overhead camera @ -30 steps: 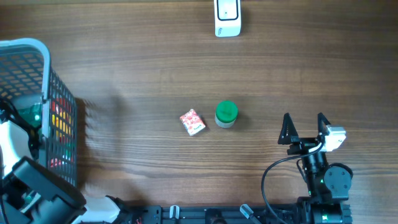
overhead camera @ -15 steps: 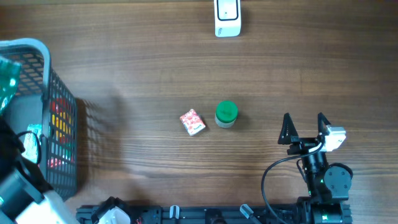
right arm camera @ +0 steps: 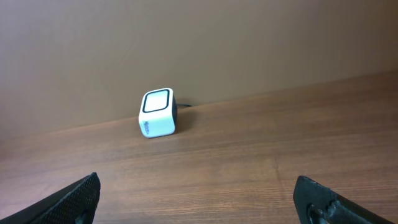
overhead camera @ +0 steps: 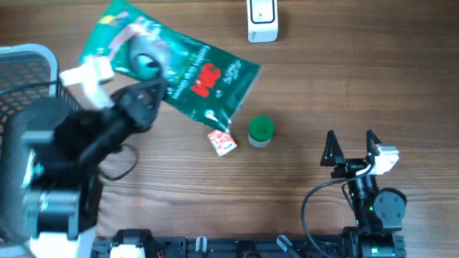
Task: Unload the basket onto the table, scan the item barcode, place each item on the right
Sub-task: 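Grasp the green 3M glove pack from the basket and lay it right of the jar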
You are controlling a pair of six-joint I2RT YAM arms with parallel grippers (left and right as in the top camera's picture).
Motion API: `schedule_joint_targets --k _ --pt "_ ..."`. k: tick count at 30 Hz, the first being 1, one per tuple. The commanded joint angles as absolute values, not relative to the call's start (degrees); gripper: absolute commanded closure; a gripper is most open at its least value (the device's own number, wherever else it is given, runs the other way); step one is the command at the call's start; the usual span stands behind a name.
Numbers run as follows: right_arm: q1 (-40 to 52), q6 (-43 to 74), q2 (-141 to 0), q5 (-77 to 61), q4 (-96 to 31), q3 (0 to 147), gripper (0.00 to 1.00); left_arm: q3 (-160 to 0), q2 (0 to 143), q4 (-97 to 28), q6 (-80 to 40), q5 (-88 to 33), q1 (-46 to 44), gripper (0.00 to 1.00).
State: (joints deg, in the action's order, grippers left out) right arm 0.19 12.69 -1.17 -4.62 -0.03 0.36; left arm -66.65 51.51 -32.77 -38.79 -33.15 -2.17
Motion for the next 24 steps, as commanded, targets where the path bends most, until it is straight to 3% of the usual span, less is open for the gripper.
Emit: schedule_joint_targets --k 1,5,7,11,14,17,20,24 --pt "0.1 12.0 -0.9 -4.3 0.1 0.3 0.00 -67.2 57.5 -35.4 -45.5 -13.6 -14.5 0.96" --pt "0.1 12.0 -0.9 -4.3 0.1 0.3 0.00 -67.2 68.1 -33.3 -64.9 9.6 -31.6 0.96" --pt "0.1 12.1 -0.9 -4.3 0.1 0.3 0.00 -67.2 74.8 -28.1 -65.6 12.2 -37.3 0.96" --pt "0.1 12.1 -0.9 -4.3 0.1 0.3 0.00 -67.2 89.4 -20.6 -80.4 13.8 -43.4 0.96" --pt "0.1 12.1 -0.9 -4.2 0.1 0.3 0.00 -67.2 99.0 -9.5 -76.7 11.5 -46.2 0.96" --pt "0.1 12.1 -0.9 -4.3 0.1 0.3 0.00 -67.2 105.1 -0.8 -62.5 5.5 -49.3 0.96" --pt "0.1 12.0 -0.9 -4.3 0.1 0.3 0.00 -67.2 106.1 -3.3 -60.6 5.3 -52.4 0.96" --pt "0.1 12.0 -0.9 -4.3 0.1 0.3 0.00 -67.2 106.1 -6.5 -47.8 3.3 -57.2 0.96"
